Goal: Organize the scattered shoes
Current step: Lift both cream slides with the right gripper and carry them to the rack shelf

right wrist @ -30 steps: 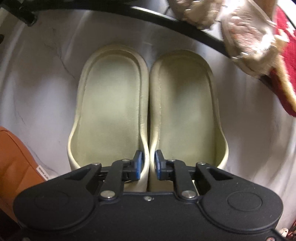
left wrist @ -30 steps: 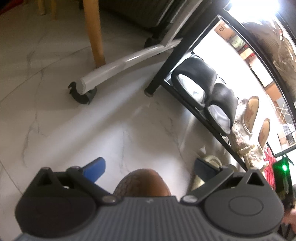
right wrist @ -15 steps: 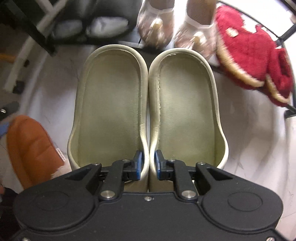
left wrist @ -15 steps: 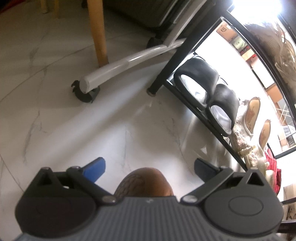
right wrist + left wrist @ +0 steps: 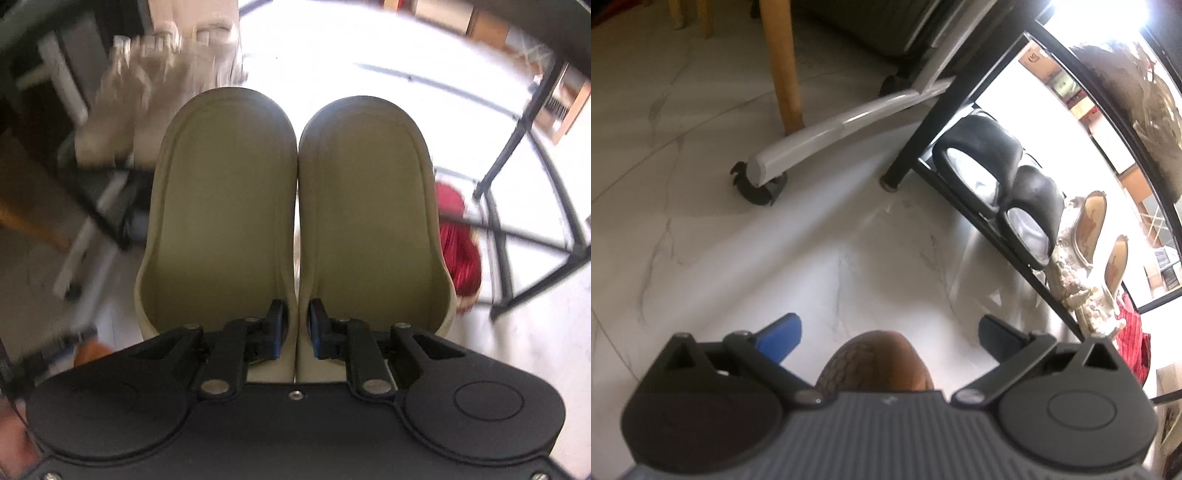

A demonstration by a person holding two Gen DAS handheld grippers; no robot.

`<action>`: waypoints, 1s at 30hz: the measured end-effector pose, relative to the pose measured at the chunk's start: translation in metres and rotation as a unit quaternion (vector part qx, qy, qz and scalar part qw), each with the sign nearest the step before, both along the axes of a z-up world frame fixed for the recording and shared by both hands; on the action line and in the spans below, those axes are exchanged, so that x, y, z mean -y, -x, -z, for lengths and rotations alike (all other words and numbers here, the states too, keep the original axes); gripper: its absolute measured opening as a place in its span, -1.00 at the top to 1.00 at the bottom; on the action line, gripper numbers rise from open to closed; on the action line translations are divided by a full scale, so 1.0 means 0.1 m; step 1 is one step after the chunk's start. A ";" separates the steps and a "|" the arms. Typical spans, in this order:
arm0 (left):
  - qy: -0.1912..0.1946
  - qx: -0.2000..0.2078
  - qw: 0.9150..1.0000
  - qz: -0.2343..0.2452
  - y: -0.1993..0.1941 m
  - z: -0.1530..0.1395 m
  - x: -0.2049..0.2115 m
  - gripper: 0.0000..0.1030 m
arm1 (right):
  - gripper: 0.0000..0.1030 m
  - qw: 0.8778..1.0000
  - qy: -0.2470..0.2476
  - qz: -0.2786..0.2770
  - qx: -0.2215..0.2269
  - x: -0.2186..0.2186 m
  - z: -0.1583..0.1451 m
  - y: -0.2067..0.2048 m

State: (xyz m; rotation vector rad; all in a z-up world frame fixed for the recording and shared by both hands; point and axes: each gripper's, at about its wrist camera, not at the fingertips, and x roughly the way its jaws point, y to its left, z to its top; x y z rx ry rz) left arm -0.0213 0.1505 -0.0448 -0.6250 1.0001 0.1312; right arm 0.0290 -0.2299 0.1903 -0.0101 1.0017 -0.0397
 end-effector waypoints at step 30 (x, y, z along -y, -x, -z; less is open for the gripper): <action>0.000 -0.014 1.000 0.012 -0.06 0.08 0.04 -0.99 | -0.40 0.978 -0.044 0.049 0.199 0.32 0.29 -1.30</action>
